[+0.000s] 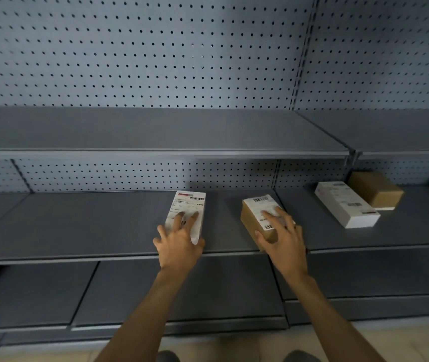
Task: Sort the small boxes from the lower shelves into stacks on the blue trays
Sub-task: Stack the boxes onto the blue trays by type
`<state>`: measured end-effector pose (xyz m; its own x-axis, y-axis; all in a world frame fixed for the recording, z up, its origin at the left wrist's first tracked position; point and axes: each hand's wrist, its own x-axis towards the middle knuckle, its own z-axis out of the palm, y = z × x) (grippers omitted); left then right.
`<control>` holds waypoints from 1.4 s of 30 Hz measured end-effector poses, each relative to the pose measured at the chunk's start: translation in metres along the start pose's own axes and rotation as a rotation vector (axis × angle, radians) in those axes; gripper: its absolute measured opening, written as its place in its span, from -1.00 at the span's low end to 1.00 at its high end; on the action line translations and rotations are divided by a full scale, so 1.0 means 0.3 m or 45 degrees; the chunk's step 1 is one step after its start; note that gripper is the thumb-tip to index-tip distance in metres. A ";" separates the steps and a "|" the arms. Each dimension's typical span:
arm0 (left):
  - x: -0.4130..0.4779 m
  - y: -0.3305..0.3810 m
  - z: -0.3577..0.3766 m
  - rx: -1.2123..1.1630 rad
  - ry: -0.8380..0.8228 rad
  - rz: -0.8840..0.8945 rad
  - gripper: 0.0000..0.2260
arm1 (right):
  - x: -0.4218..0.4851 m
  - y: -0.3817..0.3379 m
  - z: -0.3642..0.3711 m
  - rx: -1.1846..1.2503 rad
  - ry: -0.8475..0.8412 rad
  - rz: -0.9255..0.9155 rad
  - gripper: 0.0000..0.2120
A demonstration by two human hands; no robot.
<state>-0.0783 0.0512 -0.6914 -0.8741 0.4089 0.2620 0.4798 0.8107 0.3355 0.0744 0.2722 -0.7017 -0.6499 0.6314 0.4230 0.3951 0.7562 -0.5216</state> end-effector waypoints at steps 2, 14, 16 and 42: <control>-0.031 -0.020 -0.054 -0.011 0.005 0.039 -0.38 | 0.000 -0.043 -0.038 0.001 -0.019 -0.026 -0.46; -0.235 0.037 -0.643 -0.079 -0.197 -0.051 -0.32 | -0.076 -0.474 -0.455 -0.179 -0.231 -0.164 -0.51; -0.263 0.048 -0.751 -0.126 -0.240 -0.112 -0.28 | -0.090 -0.531 -0.532 -0.140 -0.286 -0.214 -0.55; -0.538 0.182 -1.876 -0.077 -0.200 -0.244 -0.35 | -0.111 -1.314 -1.396 0.218 -0.494 -0.218 -0.44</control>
<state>0.1314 -0.2062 -0.2061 -0.9483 0.3139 0.0463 0.3036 0.8552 0.4200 0.2122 0.0249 -0.1999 -0.9047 0.3638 0.2217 0.1691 0.7842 -0.5970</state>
